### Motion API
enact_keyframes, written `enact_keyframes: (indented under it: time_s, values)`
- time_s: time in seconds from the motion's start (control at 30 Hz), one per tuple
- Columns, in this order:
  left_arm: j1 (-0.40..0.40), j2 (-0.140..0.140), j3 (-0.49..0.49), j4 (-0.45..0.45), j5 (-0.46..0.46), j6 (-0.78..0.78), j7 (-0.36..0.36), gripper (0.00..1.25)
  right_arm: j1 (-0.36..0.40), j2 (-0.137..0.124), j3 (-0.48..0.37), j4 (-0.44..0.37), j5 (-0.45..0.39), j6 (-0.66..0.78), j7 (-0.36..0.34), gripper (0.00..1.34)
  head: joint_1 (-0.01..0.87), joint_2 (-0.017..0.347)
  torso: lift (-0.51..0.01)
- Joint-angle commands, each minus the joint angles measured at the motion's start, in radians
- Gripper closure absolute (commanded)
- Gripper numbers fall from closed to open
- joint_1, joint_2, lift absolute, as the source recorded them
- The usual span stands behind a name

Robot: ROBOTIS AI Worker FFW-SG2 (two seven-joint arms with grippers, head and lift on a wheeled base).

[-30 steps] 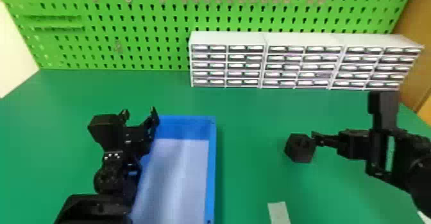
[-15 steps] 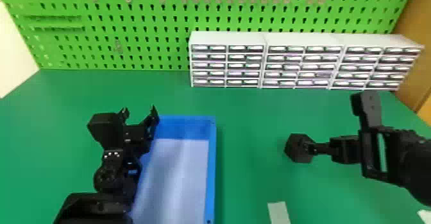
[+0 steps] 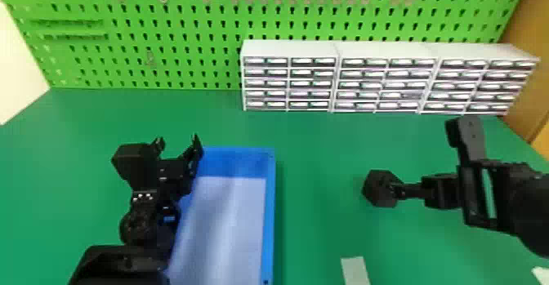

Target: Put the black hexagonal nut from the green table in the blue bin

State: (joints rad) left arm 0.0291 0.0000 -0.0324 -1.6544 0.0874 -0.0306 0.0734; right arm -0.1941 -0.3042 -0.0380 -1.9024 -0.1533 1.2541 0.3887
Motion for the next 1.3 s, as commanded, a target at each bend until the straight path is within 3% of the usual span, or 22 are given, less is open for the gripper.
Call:
enact_keyframes:
  time_s: [0.0, 0.27, 1.27]
  values:
    - [0.0, -0.003, -0.001, 0.001, 0.0, 0.0, 0.0, 0.51, -0.001, 0.005, 0.0, 0.002, 0.015, -0.001, 0.006, 0.11, 0.657, 0.057, -0.095]
    - [0.0, -0.003, -0.003, 0.001, 0.0, 0.0, 0.0, 0.51, -0.008, 0.008, 0.003, 0.011, 0.032, -0.001, 0.015, 0.11, 0.657, 0.057, -0.095]
    - [0.0, -0.003, 0.0, 0.004, 0.0, 0.0, 0.0, 0.51, -0.116, 0.028, 0.063, 0.177, 0.09, -0.027, 0.065, 0.11, 0.657, 0.057, -0.095]
